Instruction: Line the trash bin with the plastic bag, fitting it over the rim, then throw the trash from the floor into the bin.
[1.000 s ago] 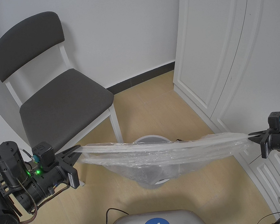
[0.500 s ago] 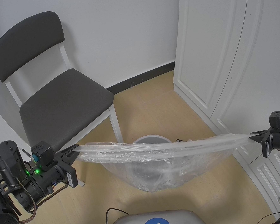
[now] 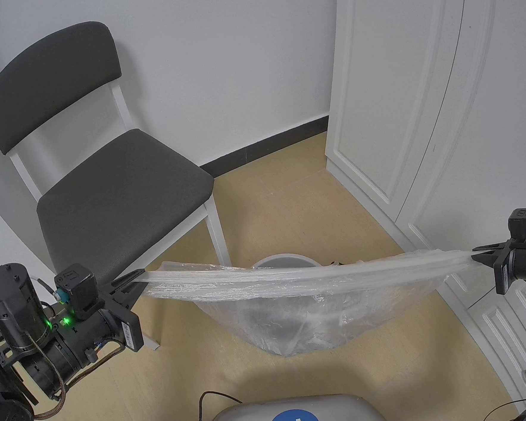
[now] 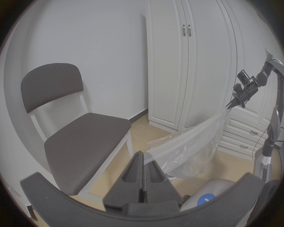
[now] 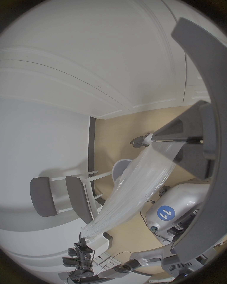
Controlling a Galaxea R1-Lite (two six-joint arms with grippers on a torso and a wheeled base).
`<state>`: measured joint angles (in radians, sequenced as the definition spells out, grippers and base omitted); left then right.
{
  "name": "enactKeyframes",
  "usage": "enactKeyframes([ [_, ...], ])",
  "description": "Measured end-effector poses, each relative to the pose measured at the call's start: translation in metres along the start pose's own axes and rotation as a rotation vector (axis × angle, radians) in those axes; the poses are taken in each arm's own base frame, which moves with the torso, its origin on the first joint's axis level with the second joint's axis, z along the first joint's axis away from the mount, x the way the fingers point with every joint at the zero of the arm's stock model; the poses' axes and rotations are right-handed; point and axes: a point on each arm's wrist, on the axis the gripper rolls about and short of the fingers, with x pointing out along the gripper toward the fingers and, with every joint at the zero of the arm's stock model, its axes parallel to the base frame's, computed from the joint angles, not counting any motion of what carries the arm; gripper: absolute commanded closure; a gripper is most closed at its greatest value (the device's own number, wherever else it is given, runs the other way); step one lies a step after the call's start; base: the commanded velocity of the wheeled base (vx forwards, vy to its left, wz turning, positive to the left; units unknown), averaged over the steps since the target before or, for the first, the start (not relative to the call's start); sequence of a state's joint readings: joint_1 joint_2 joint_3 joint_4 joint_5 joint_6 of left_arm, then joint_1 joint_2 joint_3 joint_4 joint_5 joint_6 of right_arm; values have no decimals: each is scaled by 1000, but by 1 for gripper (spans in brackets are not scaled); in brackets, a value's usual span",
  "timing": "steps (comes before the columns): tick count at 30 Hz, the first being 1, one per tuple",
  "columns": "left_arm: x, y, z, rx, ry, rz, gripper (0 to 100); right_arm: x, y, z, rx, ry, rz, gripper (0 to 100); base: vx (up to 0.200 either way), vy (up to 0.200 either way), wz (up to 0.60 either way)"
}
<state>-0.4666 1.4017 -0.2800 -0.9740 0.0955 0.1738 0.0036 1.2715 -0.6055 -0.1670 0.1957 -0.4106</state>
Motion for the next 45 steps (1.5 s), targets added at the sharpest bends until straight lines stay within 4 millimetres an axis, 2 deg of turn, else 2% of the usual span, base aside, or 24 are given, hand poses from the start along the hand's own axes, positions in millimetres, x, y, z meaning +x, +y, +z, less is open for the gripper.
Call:
enactKeyframes([
  [12, -2, 0, 0, 1, -4, -3, 100, -1, 0, -1, 0, 1, -5, 100, 0, 0, 0],
  [21, -4, -8, -2, 6, -10, -85, 100, 1, 6, 2, -21, -35, 41, 100, 0, 0, 0],
  [39, -8, -44, -1, 19, -24, -278, 100, 7, 44, -4, -132, -70, 234, 100, 0, 0, 0],
  [45, -7, -57, 2, -42, -27, -339, 100, 14, 59, -3, -149, -64, 310, 100, 0, 0, 0],
])
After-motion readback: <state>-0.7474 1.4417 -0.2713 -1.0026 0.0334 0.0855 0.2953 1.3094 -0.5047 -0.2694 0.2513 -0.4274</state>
